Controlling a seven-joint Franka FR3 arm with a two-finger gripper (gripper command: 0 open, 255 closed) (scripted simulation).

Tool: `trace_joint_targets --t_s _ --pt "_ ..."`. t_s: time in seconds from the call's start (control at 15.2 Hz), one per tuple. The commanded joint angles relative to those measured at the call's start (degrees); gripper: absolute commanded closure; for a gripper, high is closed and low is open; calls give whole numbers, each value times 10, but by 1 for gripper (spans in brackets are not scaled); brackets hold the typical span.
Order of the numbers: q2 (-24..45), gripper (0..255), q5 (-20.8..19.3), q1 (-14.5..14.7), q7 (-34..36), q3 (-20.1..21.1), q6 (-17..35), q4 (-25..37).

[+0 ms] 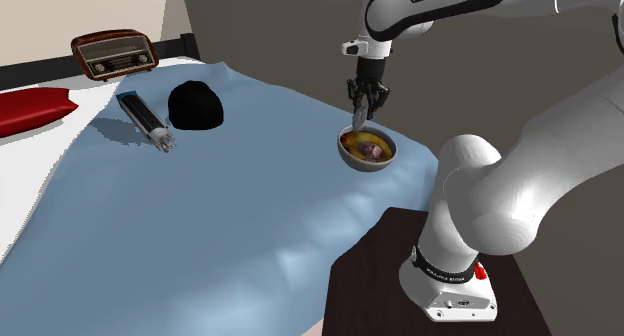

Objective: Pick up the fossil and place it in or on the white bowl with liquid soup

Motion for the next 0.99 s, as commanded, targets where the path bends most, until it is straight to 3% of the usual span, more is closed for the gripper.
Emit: trace_joint_targets --t_s 0.0,0.92 --pt "-10 255 -17 -17 -31 -20 -11 7" --pt "31 255 -43 2 -36 -94 106 -62"
